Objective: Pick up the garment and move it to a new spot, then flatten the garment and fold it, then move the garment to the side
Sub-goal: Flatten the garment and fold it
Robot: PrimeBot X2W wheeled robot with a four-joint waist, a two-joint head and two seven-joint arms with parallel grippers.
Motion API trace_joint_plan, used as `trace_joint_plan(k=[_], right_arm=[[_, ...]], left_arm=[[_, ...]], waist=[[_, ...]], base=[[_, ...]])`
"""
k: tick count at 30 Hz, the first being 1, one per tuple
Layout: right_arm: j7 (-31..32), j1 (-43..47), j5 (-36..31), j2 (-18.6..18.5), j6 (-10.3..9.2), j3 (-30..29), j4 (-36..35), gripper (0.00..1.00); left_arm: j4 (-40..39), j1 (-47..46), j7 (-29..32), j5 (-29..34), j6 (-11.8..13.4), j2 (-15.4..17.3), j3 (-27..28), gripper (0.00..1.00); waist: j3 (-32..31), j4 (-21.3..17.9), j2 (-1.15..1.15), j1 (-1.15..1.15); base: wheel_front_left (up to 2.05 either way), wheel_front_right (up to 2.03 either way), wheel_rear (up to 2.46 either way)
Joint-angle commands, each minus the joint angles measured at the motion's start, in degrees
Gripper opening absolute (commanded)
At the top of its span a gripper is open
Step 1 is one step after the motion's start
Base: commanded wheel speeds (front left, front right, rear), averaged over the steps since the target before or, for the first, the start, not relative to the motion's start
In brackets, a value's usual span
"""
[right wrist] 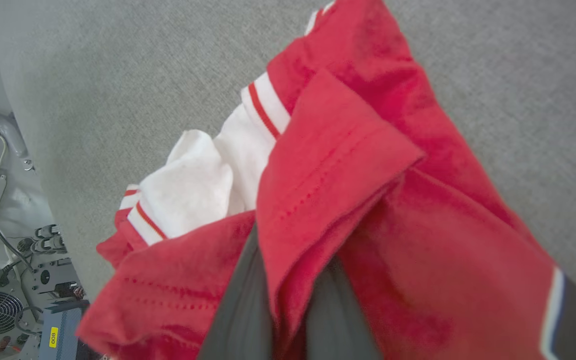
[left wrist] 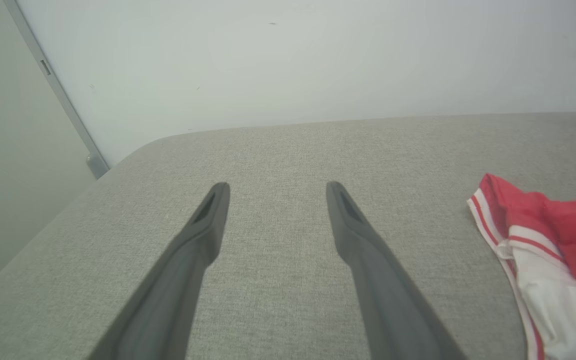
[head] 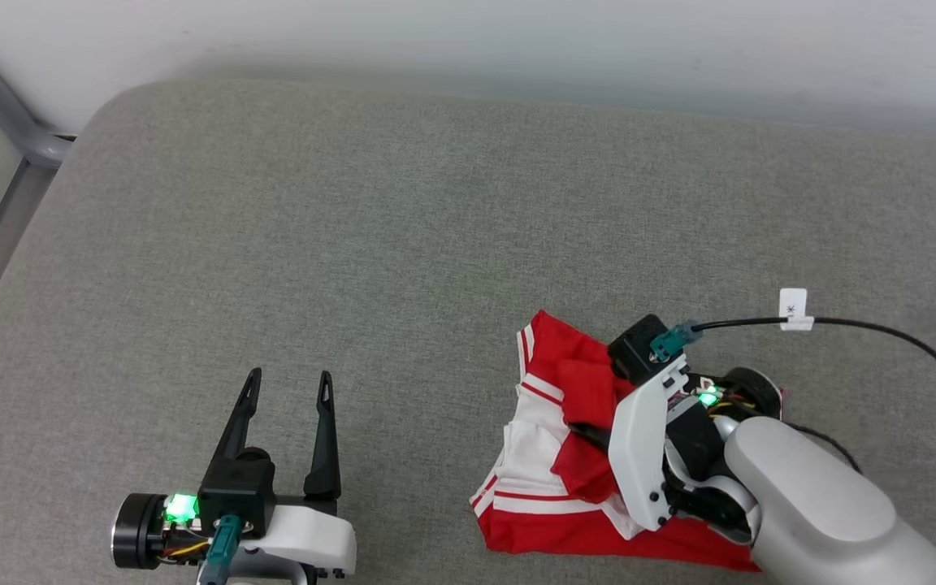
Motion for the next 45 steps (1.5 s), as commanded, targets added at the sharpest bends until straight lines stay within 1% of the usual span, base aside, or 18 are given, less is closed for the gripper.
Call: trace_joint_plan(k=[1,2,3,4,5,8,10,14,16,17,21,25,30,32,34,36,41,45], right_arm=[[-0.62,0.16,0.49,0.79,-0.06,0.87,2.24,0.00],[-1.24,0.20,0.49,0.78,-0.06,1.28,3.10,0.00],[-1.89,0.16,0.47,0.72,-0.07,1.66,3.68,0.11],[-2.94,0.05,0.58,0.79,-0.08,1.88,3.89,0.35],[-4.19,-0.19,0.47,0.69,-0.08,2.17,3.79,1.00],[-8.95,-1.42,-1.29,-0.71,-0.08,2.66,2.14,1.00],[-12.44,-1.18,-1.81,-1.07,-0.06,1.86,0.37,1.00],[-18.38,0.29,-3.41,-3.37,-0.05,-2.11,-3.25,1.00],[-20.32,1.72,-4.48,-4.48,-0.05,-4.24,-4.78,1.00],[-20.32,1.72,-4.48,-4.48,-0.05,-4.24,-4.78,1.00],[-24.06,4.31,-8.42,-6.05,-0.05,-10.70,-7.45,1.00],[-28.02,8.89,-13.21,-5.95,-0.05,-18.42,-9.40,1.00],[-33.28,15.55,-20.79,-3.40,-0.05,-29.71,-12.13,1.00],[-35.43,18.25,-24.42,-1.36,-0.05,-34.83,-13.36,1.00],[-36.82,21.39,-27.19,1.46,-0.04,-39.85,-14.74,1.00],[-37.72,24.16,-29.86,3.91,-0.05,-43.78,-16.60,1.00],[-38.75,30.51,-33.37,9.48,-0.05,-49.28,-21.25,1.00],[-39.08,34.95,-34.63,11.88,-0.05,-50.92,-24.48,1.00]], left_arm=[[0.04,-0.59,-0.12,-0.30,0.23,-0.25,0.03,1.00],[0.07,-0.44,-0.12,-0.31,0.32,-0.26,0.11,1.00],[0.10,-0.25,-0.12,-0.35,0.34,-0.25,0.22,1.00],[0.08,0.01,-0.12,-0.35,0.42,-0.26,0.38,1.00],[0.11,0.28,-0.12,-0.26,0.48,-0.27,0.48,1.00],[0.29,0.72,-0.12,-0.12,0.28,-0.16,0.70,1.00],[0.27,0.95,-0.12,0.01,0.17,-0.02,0.77,1.00],[0.37,1.45,-0.12,-0.07,-0.03,0.20,1.08,1.00],[0.43,2.00,-0.12,-0.27,-0.22,0.31,1.31,1.00],[0.43,2.00,-0.12,-0.27,-0.22,0.31,1.31,1.00],[0.31,2.97,-0.12,-0.35,-0.46,0.57,1.60,1.00],[0.20,3.80,-0.12,-0.53,-0.80,0.70,1.87,1.00],[0.32,4.48,-0.12,-0.57,-1.07,0.95,2.11,1.00],[0.29,4.66,-0.12,-0.58,-1.15,1.01,2.21,1.00],[0.29,4.86,-0.12,-0.54,-1.29,1.06,2.28,1.00],[0.19,5.22,-0.12,-0.55,-1.34,1.04,2.34,1.00],[-0.17,6.17,-0.12,-0.57,-1.47,1.13,2.39,1.00],[-0.50,6.97,-0.12,-0.72,-1.75,1.20,2.42,1.00]], waist=[[-0.01,0.03,0.00,-0.01],[-0.03,-0.03,0.00,-0.01],[-0.09,-0.15,0.00,-0.01],[-0.19,-0.38,0.00,-0.01],[-0.37,-0.63,0.00,-0.01],[-1.24,-1.47,0.00,-0.01],[-2.10,-2.06,0.00,-0.01],[-3.77,-3.44,0.00,-0.01],[-4.61,-4.16,0.00,-0.01],[-4.61,-4.16,0.00,-0.01],[-6.12,-5.42,0.00,-0.01],[-7.24,-6.37,0.00,-0.01],[-8.17,-7.14,0.00,-0.01],[-8.52,-7.47,0.00,-0.01],[-8.96,-7.66,0.00,-0.01],[-9.33,-7.88,0.00,-0.01],[-10.28,-8.32,0.00,-0.01],[-10.78,-8.33,0.00,-0.01]], base=[[0.00,0.00,0.00],[0.00,0.00,0.00],[0.00,0.00,0.00],[0.00,0.00,0.00],[0.00,0.00,0.00],[0.00,0.00,0.00],[0.00,0.00,0.00],[0.00,0.00,0.00],[0.00,0.00,0.00],[0.00,0.00,0.00],[0.00,0.00,0.00],[0.00,0.00,0.00],[0.00,0.00,0.00],[0.00,0.00,0.00],[0.00,0.00,0.00],[0.00,0.00,0.00],[0.00,0.00,0.00],[0.00,0.00,0.00]])
